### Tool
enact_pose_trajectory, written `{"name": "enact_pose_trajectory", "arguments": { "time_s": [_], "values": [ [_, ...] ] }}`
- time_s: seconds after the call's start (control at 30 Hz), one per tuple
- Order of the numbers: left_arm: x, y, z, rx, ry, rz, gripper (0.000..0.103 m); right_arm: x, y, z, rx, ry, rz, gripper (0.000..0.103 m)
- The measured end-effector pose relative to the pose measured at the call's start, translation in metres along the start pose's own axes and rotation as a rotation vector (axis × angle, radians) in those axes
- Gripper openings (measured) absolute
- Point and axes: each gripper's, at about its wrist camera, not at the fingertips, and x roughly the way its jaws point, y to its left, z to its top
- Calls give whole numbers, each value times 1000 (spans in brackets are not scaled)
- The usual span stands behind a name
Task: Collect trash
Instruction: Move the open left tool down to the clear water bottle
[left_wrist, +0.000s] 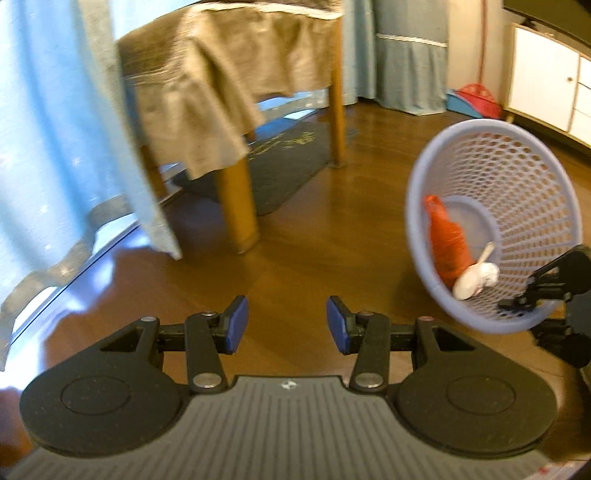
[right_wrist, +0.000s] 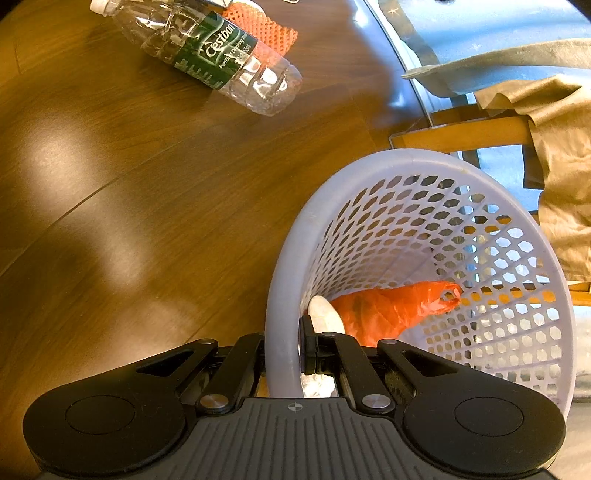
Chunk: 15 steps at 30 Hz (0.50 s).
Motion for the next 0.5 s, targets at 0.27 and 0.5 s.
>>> {"name": "enact_pose_trajectory", "arguments": {
  "time_s": [0.27,0.5],
  "values": [
    [-14,37,-43,-86,94,47,53,0,0,0,0,0,0,0],
    [-26,41,-88,-103,178,37,55,0,0,0,-6,-1,1,0]
  ]
}}
